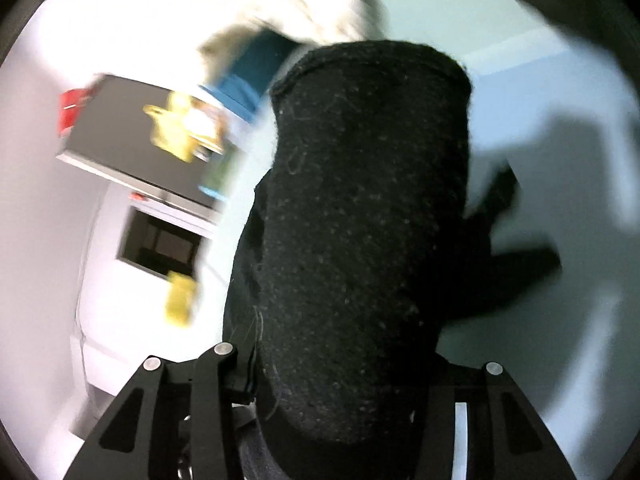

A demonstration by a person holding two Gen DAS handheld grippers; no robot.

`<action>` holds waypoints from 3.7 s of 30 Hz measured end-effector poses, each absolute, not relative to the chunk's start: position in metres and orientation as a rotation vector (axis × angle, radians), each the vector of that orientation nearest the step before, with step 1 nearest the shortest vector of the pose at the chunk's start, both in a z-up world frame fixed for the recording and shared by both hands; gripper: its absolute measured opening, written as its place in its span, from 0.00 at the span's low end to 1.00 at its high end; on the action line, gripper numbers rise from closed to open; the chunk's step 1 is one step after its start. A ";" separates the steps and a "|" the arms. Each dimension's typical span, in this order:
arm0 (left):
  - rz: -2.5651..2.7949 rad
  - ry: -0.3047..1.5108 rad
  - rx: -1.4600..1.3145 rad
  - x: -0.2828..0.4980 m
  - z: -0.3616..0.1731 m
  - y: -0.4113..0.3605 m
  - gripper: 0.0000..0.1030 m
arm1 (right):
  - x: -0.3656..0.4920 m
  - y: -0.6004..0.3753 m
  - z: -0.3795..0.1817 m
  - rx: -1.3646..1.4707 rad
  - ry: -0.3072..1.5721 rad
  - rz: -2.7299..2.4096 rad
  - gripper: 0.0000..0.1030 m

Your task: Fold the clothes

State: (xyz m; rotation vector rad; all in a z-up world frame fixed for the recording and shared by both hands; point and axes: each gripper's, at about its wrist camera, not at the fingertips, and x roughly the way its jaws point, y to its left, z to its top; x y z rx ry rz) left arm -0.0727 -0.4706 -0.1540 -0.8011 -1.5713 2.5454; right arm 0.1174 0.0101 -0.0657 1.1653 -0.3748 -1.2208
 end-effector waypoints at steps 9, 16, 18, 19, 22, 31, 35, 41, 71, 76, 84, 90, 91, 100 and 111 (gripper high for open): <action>2.912 -1.328 -0.746 -0.192 -0.158 -0.511 0.40 | -0.035 -0.104 -0.056 1.075 -0.435 -1.264 0.49; 3.320 -1.197 -0.871 -0.225 -0.276 -0.514 0.76 | -0.128 -0.190 -0.215 1.380 -0.459 -1.299 0.57; 3.354 -1.140 -0.837 -0.220 -0.277 -0.510 0.77 | -0.145 -0.195 -0.217 1.308 -0.449 -1.254 0.59; 3.351 -1.152 -0.870 -0.218 -0.274 -0.510 0.77 | -0.156 -0.199 -0.213 1.304 -0.384 -1.258 0.61; 3.295 -1.222 -0.991 -0.205 -0.257 -0.511 0.77 | -0.189 -0.198 -0.189 1.285 -0.174 -1.428 0.90; 3.632 -0.713 -1.007 -0.187 -0.159 -0.473 0.48 | -0.222 -0.197 -0.112 0.900 0.173 -1.680 0.42; 3.453 -0.883 -1.103 -0.212 -0.184 -0.492 0.05 | -0.189 -0.261 -0.102 0.813 0.327 -1.650 0.19; 3.415 -0.706 -1.308 -0.240 -0.235 -0.490 0.05 | -0.216 -0.374 -0.138 0.856 0.531 -1.716 0.18; 3.597 -0.431 -1.045 -0.181 -0.172 -0.425 0.81 | -0.320 -0.326 -0.106 0.610 0.115 -2.045 0.82; 3.620 -0.423 -1.056 -0.182 -0.171 -0.421 0.87 | -0.322 -0.295 -0.123 0.566 0.122 -2.120 0.85; 3.628 -0.398 -1.209 -0.188 -0.179 -0.425 1.00 | -0.323 -0.295 -0.145 0.598 0.085 -2.111 0.95; 3.595 -0.437 -1.215 -0.192 -0.179 -0.423 1.00 | -0.325 -0.296 -0.141 0.589 0.188 -2.179 1.00; 3.597 -0.426 -1.219 -0.193 -0.179 -0.422 1.00 | -0.321 -0.289 -0.140 0.588 0.207 -2.195 1.00; 3.597 -0.377 -1.227 -0.198 -0.181 -0.415 1.00 | -0.345 -0.286 -0.153 0.641 0.186 -2.244 1.00; 3.571 -0.381 -1.202 -0.199 -0.184 -0.416 0.01 | -0.344 -0.258 -0.143 0.621 0.156 -2.243 1.00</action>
